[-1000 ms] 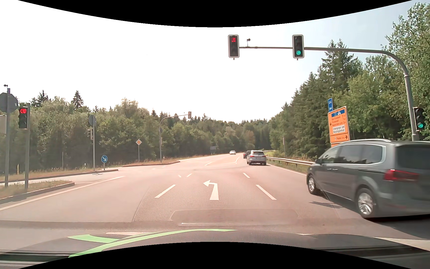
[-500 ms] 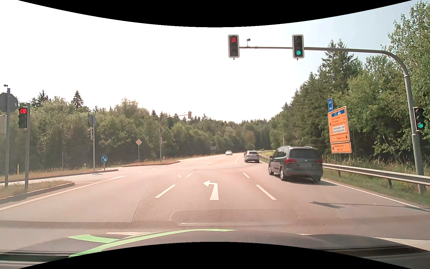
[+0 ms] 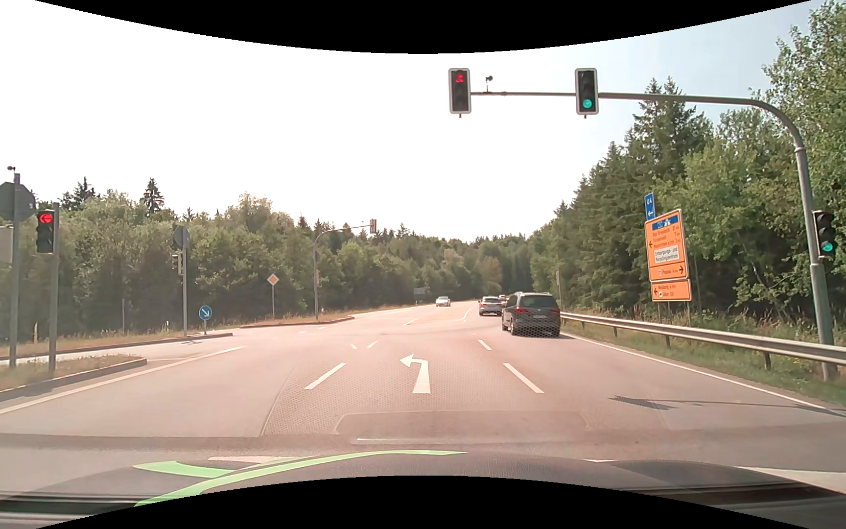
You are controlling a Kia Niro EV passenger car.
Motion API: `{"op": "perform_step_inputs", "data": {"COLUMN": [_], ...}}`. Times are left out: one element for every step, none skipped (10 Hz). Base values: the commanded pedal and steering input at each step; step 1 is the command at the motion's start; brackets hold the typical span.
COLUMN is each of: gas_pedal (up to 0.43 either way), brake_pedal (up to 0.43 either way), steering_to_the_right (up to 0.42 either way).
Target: Follow the waypoints while adhering to traffic rules and regulations
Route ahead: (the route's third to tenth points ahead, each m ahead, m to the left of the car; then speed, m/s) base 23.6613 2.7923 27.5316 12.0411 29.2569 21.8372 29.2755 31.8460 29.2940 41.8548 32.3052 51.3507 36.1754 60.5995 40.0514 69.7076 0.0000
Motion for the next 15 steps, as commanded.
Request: {"op": "perform_step_inputs", "data": {"gas_pedal": [0.000,0.000,0.000,0.000,0.000,0.000,0.000,0.000,0.000,0.000,0.000,0.000,0.000,0.000,0.000], "brake_pedal": [0.262,0.268,0.268,0.268,0.268,0.268,0.268,0.268,0.268,0.268,0.268,0.268,0.268,0.268,0.262], "steering_to_the_right": [0.005,0.005,0.005,0.005,0.005,0.005,0.005,0.005,0.005,0.005,0.005,0.005,0.005,0.005,0.005]}}
